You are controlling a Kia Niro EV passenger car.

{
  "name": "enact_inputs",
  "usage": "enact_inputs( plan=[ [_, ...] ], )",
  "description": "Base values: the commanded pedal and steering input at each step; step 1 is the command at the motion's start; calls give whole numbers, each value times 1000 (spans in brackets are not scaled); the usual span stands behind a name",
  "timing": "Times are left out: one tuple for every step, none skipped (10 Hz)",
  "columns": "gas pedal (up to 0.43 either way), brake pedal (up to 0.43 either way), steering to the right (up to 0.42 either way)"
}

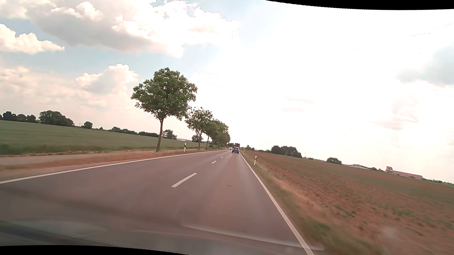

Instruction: Follow the waypoints while adhering to traffic rules and regulations

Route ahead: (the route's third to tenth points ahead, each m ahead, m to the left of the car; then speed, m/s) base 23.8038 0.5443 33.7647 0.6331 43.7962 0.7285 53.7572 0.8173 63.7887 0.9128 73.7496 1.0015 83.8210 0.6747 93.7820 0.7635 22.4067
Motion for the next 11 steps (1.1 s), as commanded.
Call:
enact_inputs(
  plan=[
    [177, 0, -2],
    [177, 0, -2],
    [177, 0, -2],
    [177, 0, -2],
    [177, 0, -1],
    [177, 0, -1],
    [177, 0, -1],
    [177, 0, -1],
    [169, 0, -1],
    [169, 0, -1],
    [169, 0, -2]
  ],
)
